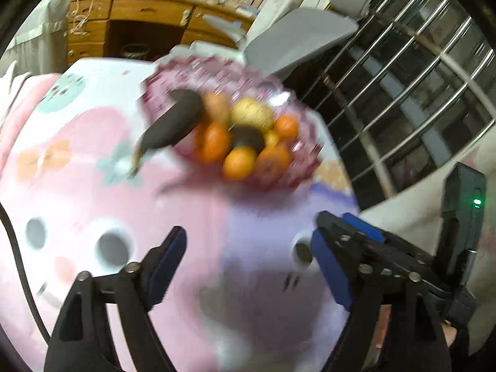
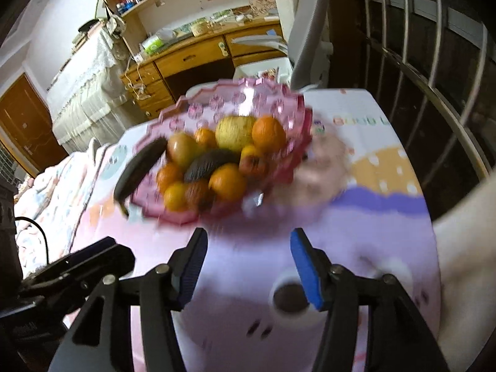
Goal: Organize fruits
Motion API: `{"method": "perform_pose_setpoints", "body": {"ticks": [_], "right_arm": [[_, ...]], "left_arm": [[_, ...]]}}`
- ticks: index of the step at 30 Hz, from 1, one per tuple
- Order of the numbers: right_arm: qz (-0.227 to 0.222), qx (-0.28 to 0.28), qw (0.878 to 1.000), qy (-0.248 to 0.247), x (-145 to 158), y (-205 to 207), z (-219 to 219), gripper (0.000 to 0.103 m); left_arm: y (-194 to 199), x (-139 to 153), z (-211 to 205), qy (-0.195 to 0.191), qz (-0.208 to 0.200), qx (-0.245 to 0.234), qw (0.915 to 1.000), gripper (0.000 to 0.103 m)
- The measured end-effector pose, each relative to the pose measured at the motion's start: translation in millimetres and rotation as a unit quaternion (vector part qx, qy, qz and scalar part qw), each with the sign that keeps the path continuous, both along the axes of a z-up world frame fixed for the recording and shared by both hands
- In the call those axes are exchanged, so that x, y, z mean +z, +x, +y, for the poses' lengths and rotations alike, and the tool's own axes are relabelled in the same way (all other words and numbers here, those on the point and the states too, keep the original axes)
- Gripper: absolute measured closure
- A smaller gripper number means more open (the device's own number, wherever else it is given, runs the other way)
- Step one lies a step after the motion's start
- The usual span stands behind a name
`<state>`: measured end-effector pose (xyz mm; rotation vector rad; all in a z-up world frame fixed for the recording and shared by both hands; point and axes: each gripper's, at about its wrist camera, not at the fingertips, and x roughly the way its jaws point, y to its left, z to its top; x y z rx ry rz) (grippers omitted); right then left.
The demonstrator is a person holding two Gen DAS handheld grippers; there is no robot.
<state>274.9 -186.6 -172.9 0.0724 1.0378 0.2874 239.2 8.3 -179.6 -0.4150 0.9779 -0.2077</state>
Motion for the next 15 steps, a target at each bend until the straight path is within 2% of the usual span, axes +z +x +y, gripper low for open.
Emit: {"method": "perform_pose_setpoints", "body": {"ticks": [2, 5, 9, 11, 15], "right_arm": [[0.011, -0.008, 1.000, -0.014, -4, -27, 4, 0.045], [0.038, -0.022, 0.999, -0.028, -10, -73, 8, 0.028], [0.097, -0.015, 0.995, -0.010, -9, -131, 13, 0.024], [0.129, -0.001, 0.992, -0.001, -4, -160, 19, 0.023], [0.155, 0.013, 0.988, 0.017, 15, -204, 33, 0.017]], "left_arm": [[-23, -5, 10, 0.027, 0.027, -0.008, 0.9992, 0.015], [-60, -11, 26, 0.060, 0.066, -0.018, 0.9958, 0.015], [-108, -8, 48, 0.081, 0.112, -0.028, 0.9900, 0.015], [-132, 1, 56, 0.088, 0.125, -0.031, 0.9878, 0.015], [-164, 24, 63, 0.096, 0.128, -0.031, 0.9867, 0.013]]}}
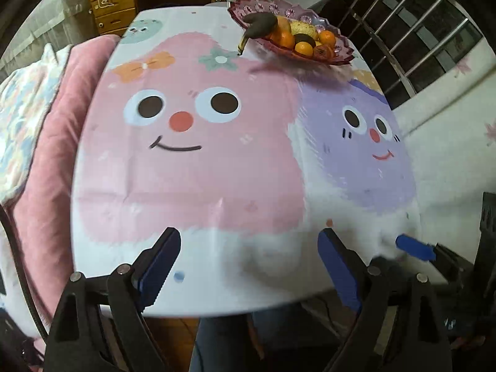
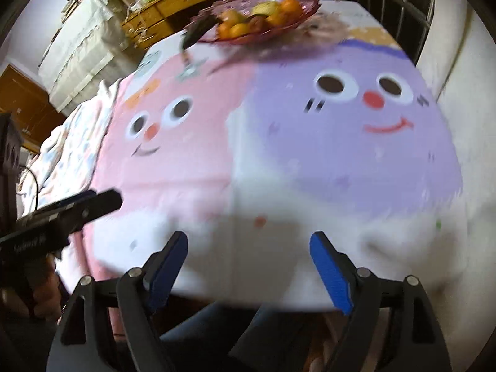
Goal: Organize fruits
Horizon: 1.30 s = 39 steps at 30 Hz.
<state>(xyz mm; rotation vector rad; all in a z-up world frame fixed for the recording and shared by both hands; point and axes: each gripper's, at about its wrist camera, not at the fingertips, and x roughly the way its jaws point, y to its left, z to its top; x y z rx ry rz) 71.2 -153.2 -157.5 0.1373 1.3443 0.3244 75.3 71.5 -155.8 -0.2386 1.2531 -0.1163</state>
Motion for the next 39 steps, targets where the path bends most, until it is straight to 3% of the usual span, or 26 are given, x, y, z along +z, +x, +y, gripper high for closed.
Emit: {"method": "perform_pose_setpoints", "body": {"ticks": [5, 8, 13, 15, 19, 27, 32, 39], "right_arm": [[-0.019, 0.047, 0.999, -0.007, 46, -29, 13, 0.011], [-0.044, 0.054, 0.998, -0.003, 79, -32, 10, 0.008], [-0.065, 0.042, 0.997, -0.005, 134, -30, -3, 0.007], [-0.082, 0.034, 0.996, 0.003, 154, -28, -9, 0.006], [-0.104, 0.022, 0.994, -0.012, 172, -29, -12, 0.005], [-0.148, -0.003, 0.989, -0.024, 174, -45, -18, 0.005], [-0.157, -0.015, 0.987, -0.016, 172, -46, -23, 0.004], [-0.161, -0.013, 0.986, -0.028, 174, -40, -21, 0.000]], "left_arm": [[-26, 45, 0, 0.002, -0.008, 0.022, 0.9997, 0.013], [-38, 85, 0, -0.002, -0.042, 0.031, 0.9987, 0.012], [-43, 138, 1, 0.014, -0.090, 0.042, 0.9949, 0.011], [-44, 160, 0, 0.014, -0.113, 0.040, 0.9927, 0.003], [-47, 189, -10, 0.011, -0.149, 0.016, 0.9887, 0.002], [-50, 189, -40, 0.052, -0.157, 0.014, 0.9861, 0.001], [-45, 173, -41, 0.058, -0.138, 0.036, 0.9881, 0.001], [-43, 176, -47, 0.083, -0.154, 0.039, 0.9839, 0.001]]}}
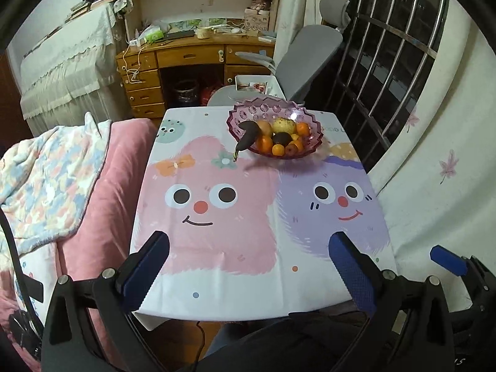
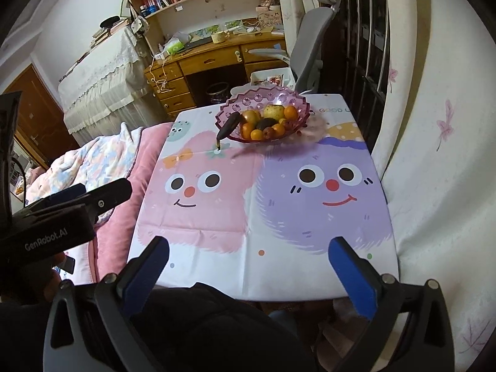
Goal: Organize fruits
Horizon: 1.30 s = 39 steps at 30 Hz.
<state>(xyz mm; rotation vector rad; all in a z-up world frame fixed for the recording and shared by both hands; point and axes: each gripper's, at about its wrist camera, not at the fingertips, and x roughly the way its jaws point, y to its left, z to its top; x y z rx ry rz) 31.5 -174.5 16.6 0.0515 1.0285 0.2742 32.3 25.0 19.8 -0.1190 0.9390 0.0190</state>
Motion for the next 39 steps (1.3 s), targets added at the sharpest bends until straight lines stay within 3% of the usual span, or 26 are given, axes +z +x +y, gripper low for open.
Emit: {"method": "perform_pose_setpoints", "body": {"ticks": [39], "right_arm": [[0.016, 0.019, 1.000, 0.006, -9, 4, -2, 0.000]], "left_arm": [[-5, 3, -14, 0.028, -0.012, 0.004, 0.9995, 0.001]]}}
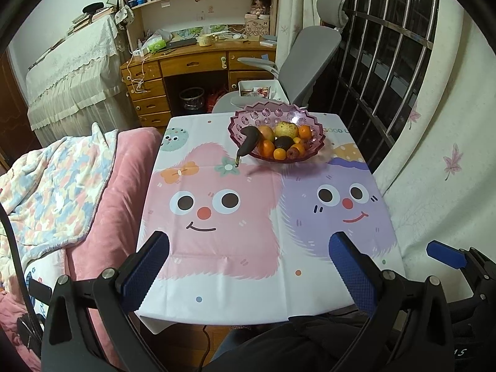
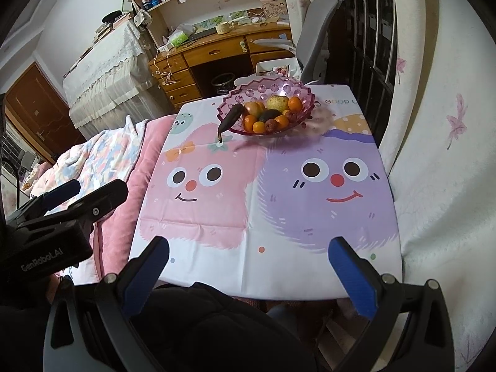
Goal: Organize fruits
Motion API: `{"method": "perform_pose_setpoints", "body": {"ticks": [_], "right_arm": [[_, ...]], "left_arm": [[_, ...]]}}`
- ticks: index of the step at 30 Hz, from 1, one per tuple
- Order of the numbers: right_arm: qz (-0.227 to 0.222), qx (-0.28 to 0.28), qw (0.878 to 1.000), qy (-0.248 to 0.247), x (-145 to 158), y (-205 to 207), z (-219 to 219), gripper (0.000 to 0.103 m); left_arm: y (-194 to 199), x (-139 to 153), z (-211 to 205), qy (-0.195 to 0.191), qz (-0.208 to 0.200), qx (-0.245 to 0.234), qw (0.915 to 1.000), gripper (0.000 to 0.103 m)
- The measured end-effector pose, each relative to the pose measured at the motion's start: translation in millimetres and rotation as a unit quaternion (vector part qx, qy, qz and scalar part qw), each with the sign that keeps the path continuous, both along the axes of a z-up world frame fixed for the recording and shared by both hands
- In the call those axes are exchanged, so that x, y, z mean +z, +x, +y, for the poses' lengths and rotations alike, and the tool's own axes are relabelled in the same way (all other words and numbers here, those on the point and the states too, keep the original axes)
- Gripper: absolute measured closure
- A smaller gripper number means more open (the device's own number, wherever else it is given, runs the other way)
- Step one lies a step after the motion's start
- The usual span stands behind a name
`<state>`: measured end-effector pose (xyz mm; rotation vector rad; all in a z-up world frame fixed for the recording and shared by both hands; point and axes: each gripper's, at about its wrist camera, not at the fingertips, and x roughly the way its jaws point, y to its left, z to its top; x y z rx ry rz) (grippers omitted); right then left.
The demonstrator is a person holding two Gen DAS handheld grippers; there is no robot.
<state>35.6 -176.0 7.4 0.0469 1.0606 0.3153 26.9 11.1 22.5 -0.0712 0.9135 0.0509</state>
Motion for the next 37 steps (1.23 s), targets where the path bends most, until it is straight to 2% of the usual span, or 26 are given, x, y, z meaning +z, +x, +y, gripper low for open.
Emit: {"method": "perform_pose_setpoints", "body": {"ticks": [37], "right_arm": [[0.003, 0.000, 1.000, 0.002, -0.3, 1.8, -0.8, 0.000]], "left_arm": [[2.2, 2.9, -5.1, 0.007, -0.003, 0.001, 1.0000, 0.001]]}}
